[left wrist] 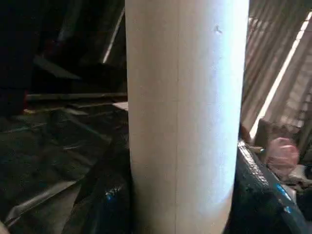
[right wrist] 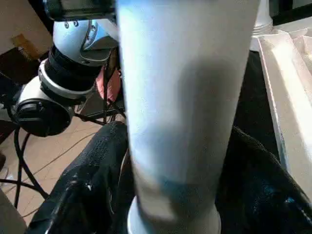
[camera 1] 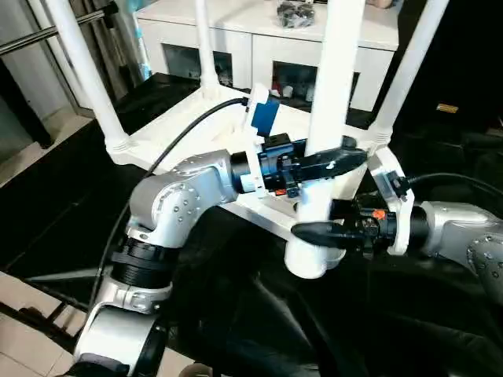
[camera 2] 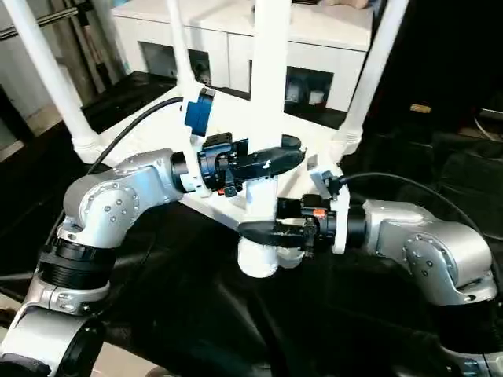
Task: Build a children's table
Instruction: Pick table leg
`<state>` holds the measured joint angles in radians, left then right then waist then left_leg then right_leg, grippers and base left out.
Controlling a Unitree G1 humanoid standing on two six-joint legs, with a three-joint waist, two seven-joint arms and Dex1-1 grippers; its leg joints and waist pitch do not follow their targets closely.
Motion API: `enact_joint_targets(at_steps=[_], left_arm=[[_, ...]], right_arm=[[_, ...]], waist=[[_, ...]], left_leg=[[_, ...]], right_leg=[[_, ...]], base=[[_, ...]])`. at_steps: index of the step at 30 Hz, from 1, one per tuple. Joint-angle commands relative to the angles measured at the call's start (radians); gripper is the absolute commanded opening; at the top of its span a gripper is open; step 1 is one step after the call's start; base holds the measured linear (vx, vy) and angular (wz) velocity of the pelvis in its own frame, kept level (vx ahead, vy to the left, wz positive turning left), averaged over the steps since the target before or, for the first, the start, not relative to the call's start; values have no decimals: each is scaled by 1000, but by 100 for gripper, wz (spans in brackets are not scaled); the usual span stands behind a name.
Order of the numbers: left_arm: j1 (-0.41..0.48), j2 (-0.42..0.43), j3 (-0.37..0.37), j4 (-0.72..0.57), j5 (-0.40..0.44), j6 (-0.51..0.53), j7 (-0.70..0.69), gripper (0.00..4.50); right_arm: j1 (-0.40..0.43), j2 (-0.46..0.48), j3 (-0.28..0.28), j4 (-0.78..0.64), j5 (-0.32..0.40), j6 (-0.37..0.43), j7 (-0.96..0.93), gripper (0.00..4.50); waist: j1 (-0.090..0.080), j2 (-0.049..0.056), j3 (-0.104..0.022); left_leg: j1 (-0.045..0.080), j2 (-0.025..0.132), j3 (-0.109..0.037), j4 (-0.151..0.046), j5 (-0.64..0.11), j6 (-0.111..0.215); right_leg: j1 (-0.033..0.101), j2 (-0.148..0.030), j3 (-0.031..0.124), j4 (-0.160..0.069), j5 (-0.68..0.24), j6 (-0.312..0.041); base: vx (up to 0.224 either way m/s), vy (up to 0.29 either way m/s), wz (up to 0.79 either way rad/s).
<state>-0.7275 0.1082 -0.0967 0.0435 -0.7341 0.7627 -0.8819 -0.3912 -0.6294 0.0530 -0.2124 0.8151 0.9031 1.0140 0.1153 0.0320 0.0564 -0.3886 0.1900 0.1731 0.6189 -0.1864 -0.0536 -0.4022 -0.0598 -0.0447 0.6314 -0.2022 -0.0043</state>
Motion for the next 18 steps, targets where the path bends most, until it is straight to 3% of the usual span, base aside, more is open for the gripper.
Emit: enact_joint_targets(at_steps=[1,6,18], left_arm=[[-26,0,-3,-25,-8,4,-8,187],[-27,-8,-3,-24,-7,4,-10,187],[-22,-10,-13,-26,-1,6,-18,187]], right_arm=[[-7,-9,15,-9,0,1,17,298],[-7,-9,21,-10,-1,5,19,298],[-5,-8,19,-4,-1,11,26,201]], waist=[[2,-29,-73],[0,-29,-73],[1,-26,-75]], left_leg=[[10,29,-6,-61,-54,47],[10,30,-7,-61,-58,44],[11,29,-7,-59,-48,51]], right_leg=[[59,-70,42,-74,-118,-204],[60,-70,42,-75,-129,-198],[61,-69,41,-72,-99,-209]], base=[[0,0,0],[0,0,0],[0,0,0]])
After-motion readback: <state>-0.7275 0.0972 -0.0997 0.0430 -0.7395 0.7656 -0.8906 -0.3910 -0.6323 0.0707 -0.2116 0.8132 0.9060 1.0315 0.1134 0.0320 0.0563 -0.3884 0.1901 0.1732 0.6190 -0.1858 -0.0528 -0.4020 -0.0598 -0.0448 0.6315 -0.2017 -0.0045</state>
